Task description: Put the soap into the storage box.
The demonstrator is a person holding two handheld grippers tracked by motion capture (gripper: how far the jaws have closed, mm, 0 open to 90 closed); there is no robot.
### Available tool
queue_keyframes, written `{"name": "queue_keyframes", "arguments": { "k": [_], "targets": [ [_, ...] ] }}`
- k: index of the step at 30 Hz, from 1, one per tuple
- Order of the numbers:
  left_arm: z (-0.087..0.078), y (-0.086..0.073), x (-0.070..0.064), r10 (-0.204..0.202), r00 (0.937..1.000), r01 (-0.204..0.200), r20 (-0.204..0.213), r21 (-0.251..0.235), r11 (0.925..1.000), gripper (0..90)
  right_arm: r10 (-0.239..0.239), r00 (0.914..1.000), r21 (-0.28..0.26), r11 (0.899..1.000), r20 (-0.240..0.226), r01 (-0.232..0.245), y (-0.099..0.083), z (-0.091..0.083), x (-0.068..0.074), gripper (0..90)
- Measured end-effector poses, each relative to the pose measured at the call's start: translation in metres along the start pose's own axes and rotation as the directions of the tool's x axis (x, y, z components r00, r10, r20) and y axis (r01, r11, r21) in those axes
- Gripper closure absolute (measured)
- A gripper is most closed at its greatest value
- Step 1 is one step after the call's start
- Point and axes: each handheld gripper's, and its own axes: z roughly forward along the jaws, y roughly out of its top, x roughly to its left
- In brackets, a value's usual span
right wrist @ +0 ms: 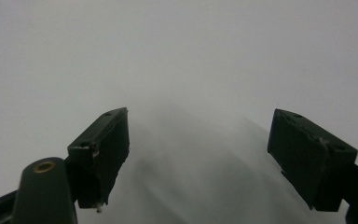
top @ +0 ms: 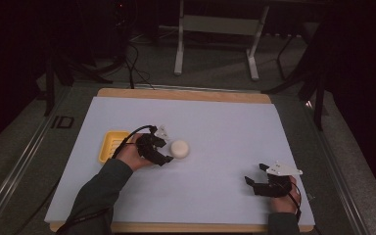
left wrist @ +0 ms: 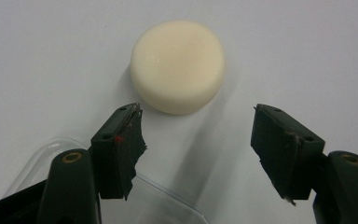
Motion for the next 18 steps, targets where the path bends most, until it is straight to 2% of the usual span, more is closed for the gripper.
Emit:
{"name": "queue_keyframes", "arguments": {
  "k": [4, 12, 18],
  "targets": [
    [0.0010, 0.0017, 0.0006, -0.003, 1.0000, 0.003, 0.009, -0.005, 1.0000, 33.9, -0.001, 1.0000, 0.000, 1.000, 0.000, 0.001, 0.0000, 0.0000, 0.0000, 20.6],
    [0.0005, 0.0060, 0.0029, -0.007, 1.0000, 0.007, 0.002, 0.010, 0.9999, 33.9, -0.001, 1.0000, 0.000, 1.000, 0.000, 0.001, 0.0000, 0.0000, 0.0000, 20.6],
    [-0.0008, 0.0102, 0.0047, -0.005, 0.9999, 0.004, 0.016, 0.015, 0.9999, 33.6, -0.001, 1.0000, -0.002, 1.000, -0.001, 0.001, -0.0001, -0.0002, 0.0001, 20.5]
  ]
}}
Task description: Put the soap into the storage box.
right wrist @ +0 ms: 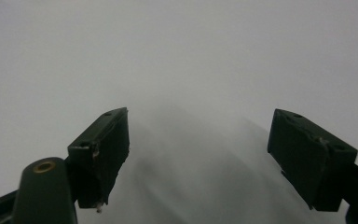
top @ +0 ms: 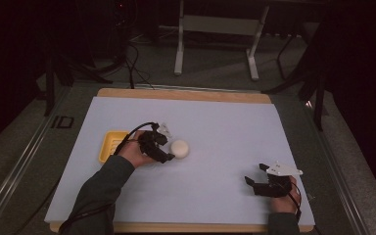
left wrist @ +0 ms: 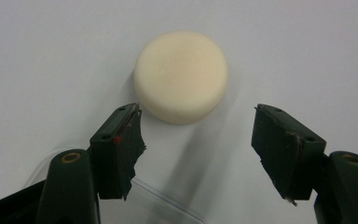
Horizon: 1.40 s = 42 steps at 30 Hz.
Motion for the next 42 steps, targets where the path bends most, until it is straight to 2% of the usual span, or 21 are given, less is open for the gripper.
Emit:
{"name": "queue_keyframes", "arguments": {
  "k": [9, 17, 22, 25, 31, 42],
  "targets": [
    [0.003, 0.007, 0.001, 0.011, 0.9999, -0.011, -0.001, 0.019, 0.9998, 29.5, 0.003, 1.0000, -0.004, 1.000, -0.001, -0.003, 0.000, 0.000, 0.000, 20.6],
    [0.003, 0.016, 0.004, 0.018, 0.9994, -0.017, -0.031, 0.038, 0.9991, 16.8, 0.005, 1.0000, -0.010, 1.000, 0.000, -0.005, 0.000, -0.001, 0.000, 20.5],
    [0.005, 0.020, 0.005, 0.023, 0.9997, -0.022, -0.014, 0.067, 0.9975, 15.8, 0.007, 1.0000, -0.011, 1.000, -0.001, -0.007, 0.000, -0.001, 0.000, 20.5],
    [0.007, 0.023, 0.007, 0.012, 0.9998, -0.011, -0.014, 0.066, 0.9978, 15.3, 0.006, 1.0000, -0.010, 1.000, 0.000, -0.006, 0.000, -0.001, 0.000, 20.5],
    [0.010, 0.028, 0.008, 0.025, 0.9996, -0.025, -0.010, 0.072, 0.9971, 15.5, 0.008, 1.0000, -0.012, 1.000, -0.001, -0.008, 0.000, -0.001, 0.000, 20.6],
    [0.019, 0.034, 0.011, 0.013, 0.9999, -0.013, 0.008, 0.070, 0.9975, 14.5, 0.008, 1.0000, -0.015, 1.000, -0.002, -0.008, -0.001, -0.001, -0.001, 20.6]
  ]
}}
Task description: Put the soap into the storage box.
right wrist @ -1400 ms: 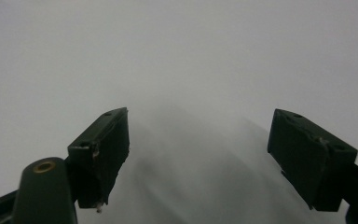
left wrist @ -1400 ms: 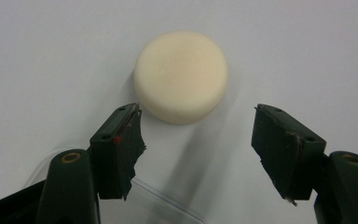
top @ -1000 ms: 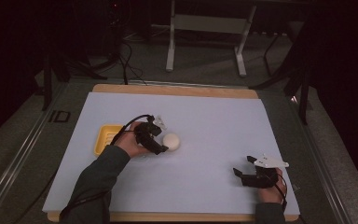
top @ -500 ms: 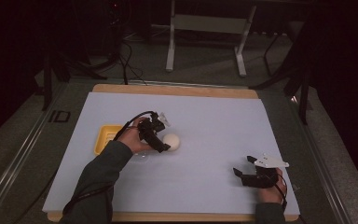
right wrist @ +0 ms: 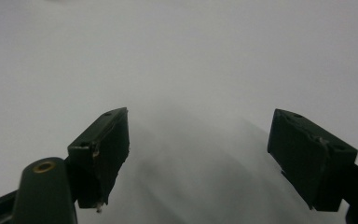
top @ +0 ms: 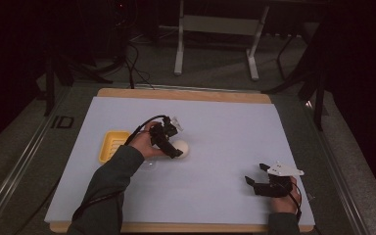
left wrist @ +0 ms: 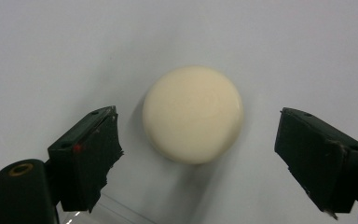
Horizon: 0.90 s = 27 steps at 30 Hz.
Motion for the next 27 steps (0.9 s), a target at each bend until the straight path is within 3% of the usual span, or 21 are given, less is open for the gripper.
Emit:
{"name": "queue_keyframes", "arguments": {
  "k": [27],
  "targets": [
    [0.030, 0.002, 0.006, -0.068, 0.9970, 0.068, 0.036, -0.008, 0.9976, 9.1, 0.001, 1.0000, -0.003, 1.000, -0.002, -0.001, 0.000, 0.000, 0.000, 20.5]
  ]
}}
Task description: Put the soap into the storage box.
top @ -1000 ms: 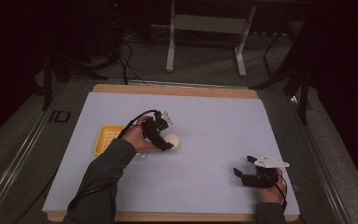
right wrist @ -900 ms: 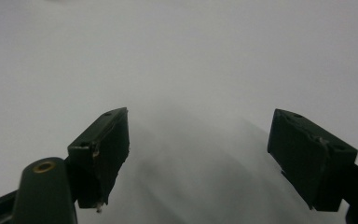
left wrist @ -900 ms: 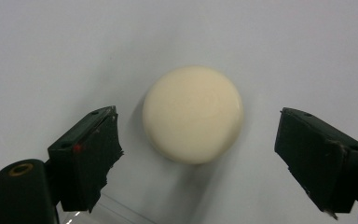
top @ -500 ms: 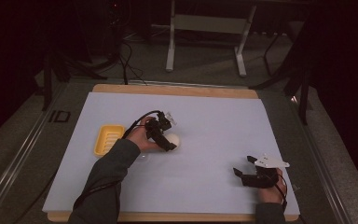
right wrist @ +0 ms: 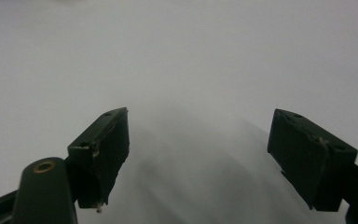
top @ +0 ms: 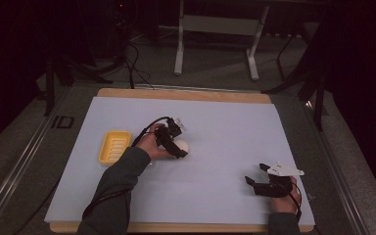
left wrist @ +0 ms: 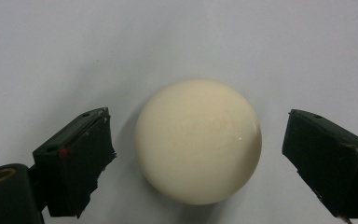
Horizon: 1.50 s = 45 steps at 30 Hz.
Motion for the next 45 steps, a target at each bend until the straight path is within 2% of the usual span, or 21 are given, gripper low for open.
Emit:
{"name": "queue_keyframes", "arguments": {
  "k": [7, 10, 14, 18, 21, 25, 28, 30, 34, 42, 45],
  "targets": [
    [0.008, -0.002, 0.000, -0.006, 1.0000, 0.006, -0.005, 0.013, 0.9999, 9.4, 0.000, 1.0000, 0.000, 1.000, 0.000, 0.000, 0.000, 0.000, 0.000, 20.5],
    [0.011, -0.002, 0.001, -0.006, 1.0000, 0.006, 0.002, 0.009, 0.9999, 14.2, -0.001, 1.0000, 0.001, 1.000, 0.000, 0.001, 0.000, 0.000, 0.000, 20.5],
    [0.017, -0.001, 0.001, -0.014, 0.9999, 0.014, 0.003, 0.008, 0.9999, 14.5, -0.001, 1.0000, 0.001, 1.000, 0.000, 0.001, 0.000, 0.000, 0.000, 20.5],
    [0.022, -0.002, 0.002, -0.018, 0.9998, 0.019, -0.013, 0.034, 0.9992, 12.1, 0.001, 1.0000, 0.000, 1.000, -0.003, -0.001, 0.000, 0.000, 0.000, 20.5],
    [0.026, -0.004, 0.003, -0.025, 0.9997, 0.025, -0.007, 0.047, 0.9986, 12.7, 0.003, 1.0000, -0.002, 1.000, -0.003, -0.003, 0.000, 0.000, -0.001, 20.5],
    [0.025, -0.006, 0.003, -0.025, 0.9997, 0.025, -0.007, 0.032, 0.9992, 15.0, 0.004, 1.0000, 0.000, 1.000, -0.005, -0.004, 0.000, 0.000, -0.001, 20.5],
    [0.024, -0.007, 0.002, -0.014, 0.9999, 0.014, -0.007, 0.032, 0.9994, 16.4, 0.005, 1.0000, -0.002, 1.000, -0.005, -0.005, 0.000, 0.000, -0.001, 20.5],
    [0.023, -0.007, 0.002, -0.009, 1.0000, 0.009, -0.001, 0.025, 0.9997, 22.2, 0.004, 1.0000, -0.001, 1.000, -0.005, -0.004, 0.000, 0.000, -0.001, 20.5],
    [0.022, -0.008, 0.001, -0.008, 1.0000, 0.008, -0.001, 0.031, 0.9995, 22.8, 0.005, 1.0000, -0.002, 1.000, -0.005, -0.005, 0.000, 0.000, -0.001, 20.5],
    [0.017, -0.011, -0.004, 0.028, 0.9996, -0.028, 0.009, 0.083, 0.9962, 22.9, 0.005, 1.0000, -0.003, 1.000, -0.004, -0.005, 0.000, 0.000, -0.001, 20.5],
    [0.013, -0.014, -0.005, 0.045, 0.9989, -0.046, 0.016, 0.112, 0.9927, 22.9, 0.004, 1.0000, -0.003, 1.000, -0.003, -0.004, 0.000, 0.000, -0.001, 20.5]
  ]
}}
